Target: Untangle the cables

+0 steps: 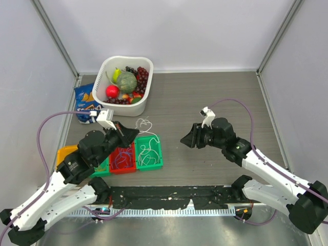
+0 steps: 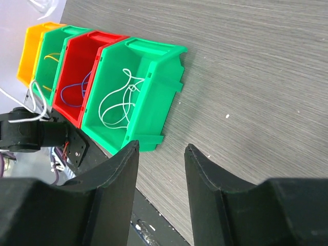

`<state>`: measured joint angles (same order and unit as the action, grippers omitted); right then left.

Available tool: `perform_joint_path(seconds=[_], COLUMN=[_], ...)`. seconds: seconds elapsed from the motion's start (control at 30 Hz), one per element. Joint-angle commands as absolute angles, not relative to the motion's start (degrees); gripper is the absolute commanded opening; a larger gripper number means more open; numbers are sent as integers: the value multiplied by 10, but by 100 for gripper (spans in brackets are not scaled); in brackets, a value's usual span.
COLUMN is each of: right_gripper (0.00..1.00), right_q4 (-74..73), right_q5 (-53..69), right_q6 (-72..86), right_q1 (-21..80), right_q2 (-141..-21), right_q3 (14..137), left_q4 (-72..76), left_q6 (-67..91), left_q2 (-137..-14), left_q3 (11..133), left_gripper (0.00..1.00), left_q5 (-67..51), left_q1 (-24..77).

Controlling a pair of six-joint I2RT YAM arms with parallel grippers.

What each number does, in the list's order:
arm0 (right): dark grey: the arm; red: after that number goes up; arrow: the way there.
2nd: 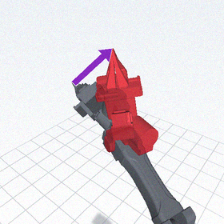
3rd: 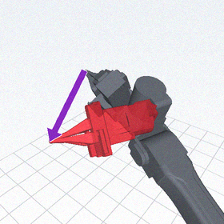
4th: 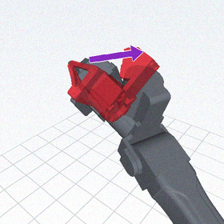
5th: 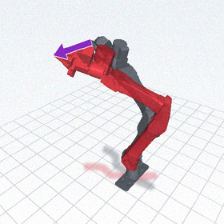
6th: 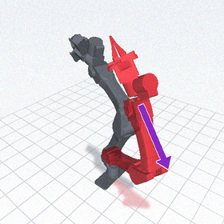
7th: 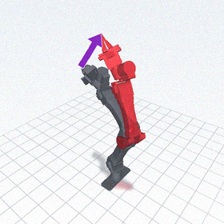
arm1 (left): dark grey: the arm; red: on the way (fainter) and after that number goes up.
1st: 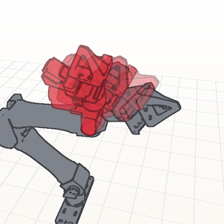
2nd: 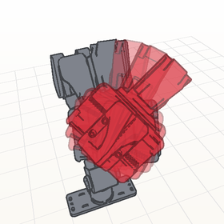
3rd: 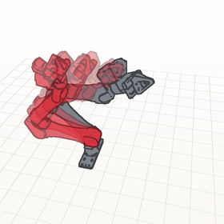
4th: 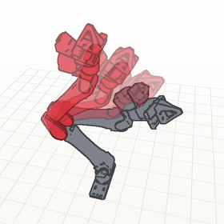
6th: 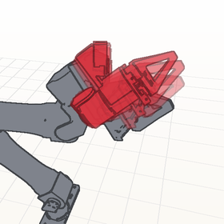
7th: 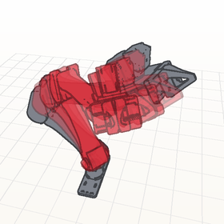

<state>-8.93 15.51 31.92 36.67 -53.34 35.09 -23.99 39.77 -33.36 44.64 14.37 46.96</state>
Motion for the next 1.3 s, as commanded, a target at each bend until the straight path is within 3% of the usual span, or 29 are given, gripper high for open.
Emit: perform_joint_path(seconds=[0.0, 0.4, 0.83, 1.1, 1.27], right_gripper=[46, 47, 46, 46, 46], right_q4=[-101, -112, -110, -105, -97], right_q5=[125, 91, 85, 84, 89], right_q6=[294, 283, 281, 284, 289], right_q1=[368, 367, 367, 367, 367], right_q2=[-519, -506, -508, -518, -524], right_q3=[377, 376, 376, 372, 373], left_q4=[-264, -382, -392, -428, -377], left_q6=[390, 444, 489, 473, 466], left_q2=[-344, -382, -418, -463, -515], left_q3=[500, 505, 454, 445, 428], left_gripper=[0, 0, 0, 0, 0], left_q5=[113, 92, 107, 234, 218], left_q1=[468, 468, 468, 468, 468])
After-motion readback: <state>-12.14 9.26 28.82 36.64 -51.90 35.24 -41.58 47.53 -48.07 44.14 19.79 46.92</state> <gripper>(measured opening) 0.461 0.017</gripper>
